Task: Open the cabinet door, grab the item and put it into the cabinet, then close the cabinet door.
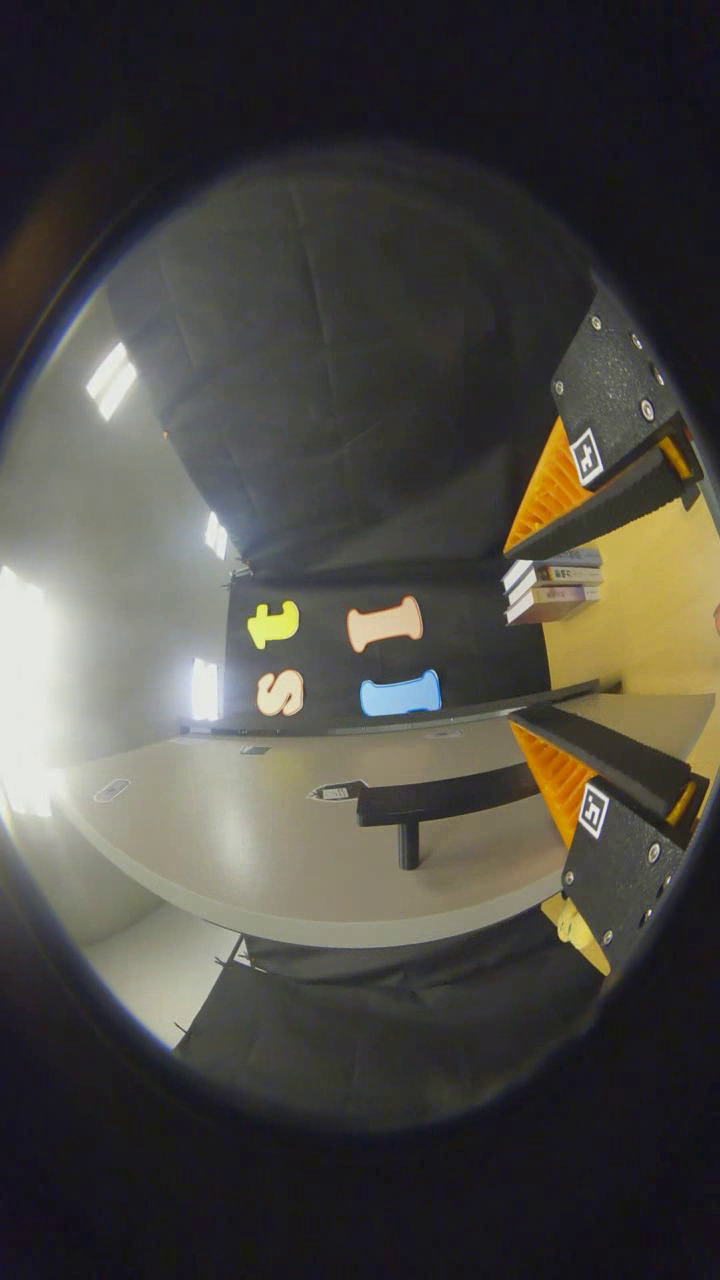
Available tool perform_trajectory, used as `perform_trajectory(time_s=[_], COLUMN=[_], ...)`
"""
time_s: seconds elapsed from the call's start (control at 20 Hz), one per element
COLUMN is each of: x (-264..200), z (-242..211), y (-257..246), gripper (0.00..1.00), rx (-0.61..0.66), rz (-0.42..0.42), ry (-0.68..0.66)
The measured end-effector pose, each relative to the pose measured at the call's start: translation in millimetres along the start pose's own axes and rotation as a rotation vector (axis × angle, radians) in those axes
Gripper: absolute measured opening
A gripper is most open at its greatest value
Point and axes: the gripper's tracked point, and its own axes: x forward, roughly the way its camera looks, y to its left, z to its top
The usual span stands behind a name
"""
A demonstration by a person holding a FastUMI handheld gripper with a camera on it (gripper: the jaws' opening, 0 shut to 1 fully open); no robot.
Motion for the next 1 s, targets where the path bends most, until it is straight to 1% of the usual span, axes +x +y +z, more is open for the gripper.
perform_trajectory(time_s=[0.4, 0.6, 1.0], x=[6, 12, 29], z=[-9, -10, -8], y=[51, 76, 118], gripper=[0.92, 0.92, 0.92], rx=[0.034, 0.025, 0.031], rz=[0.100, 0.147, 0.202], ry=[0.024, 0.036, 0.044])
